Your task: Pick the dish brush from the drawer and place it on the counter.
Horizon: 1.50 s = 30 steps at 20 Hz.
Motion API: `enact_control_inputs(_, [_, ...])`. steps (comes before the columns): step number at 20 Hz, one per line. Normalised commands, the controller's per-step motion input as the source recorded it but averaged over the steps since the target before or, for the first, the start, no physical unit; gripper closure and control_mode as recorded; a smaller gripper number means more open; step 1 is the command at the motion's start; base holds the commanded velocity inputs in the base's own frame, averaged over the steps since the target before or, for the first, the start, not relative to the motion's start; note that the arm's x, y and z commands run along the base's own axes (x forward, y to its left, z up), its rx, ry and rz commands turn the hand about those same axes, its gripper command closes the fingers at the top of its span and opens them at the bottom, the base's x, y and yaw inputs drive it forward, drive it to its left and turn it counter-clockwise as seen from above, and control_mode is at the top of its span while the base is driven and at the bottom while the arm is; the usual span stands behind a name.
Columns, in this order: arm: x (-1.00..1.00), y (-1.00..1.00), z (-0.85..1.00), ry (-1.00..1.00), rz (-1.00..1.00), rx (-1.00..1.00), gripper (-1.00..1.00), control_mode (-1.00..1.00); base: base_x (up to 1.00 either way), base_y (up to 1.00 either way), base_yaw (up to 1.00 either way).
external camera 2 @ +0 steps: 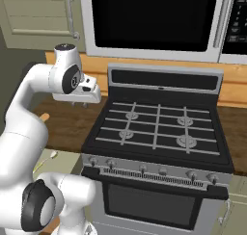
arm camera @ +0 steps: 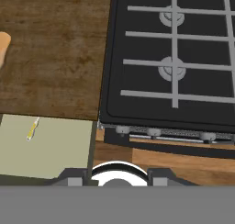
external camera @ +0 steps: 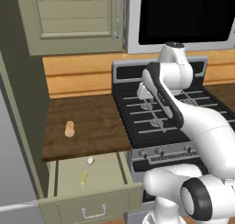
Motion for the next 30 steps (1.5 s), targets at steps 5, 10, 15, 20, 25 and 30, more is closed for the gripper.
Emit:
enact_control_inputs(5, [0.0,0.0,0.0,0.0,0.0,0.0,-1.0,1.0,0.0,-0.21,0.0])
enact_control_inputs(10, [0.0,0.0,0.0,0.0,0.0,0.0,-1.0,1.0,0.07,-0.63,0.0])
enact_control_inputs(15, [0.0,0.0,0.0,0.0,0.0,0.0,-1.0,1.0,0.29,-0.4,0.0])
enact_control_inputs(20, [0.0,0.0,0.0,0.0,0.0,0.0,-1.0,1.0,0.58,-0.18,0.0])
enact_control_inputs(25, [0.0,0.0,0.0,0.0,0.0,0.0,-1.0,1.0,0.28,-0.07,0.0])
enact_control_inputs(30, [0.0,0.03,0.0,0.0,0.0,0.0,-1.0,-1.0,0.0,0.0,0.0])
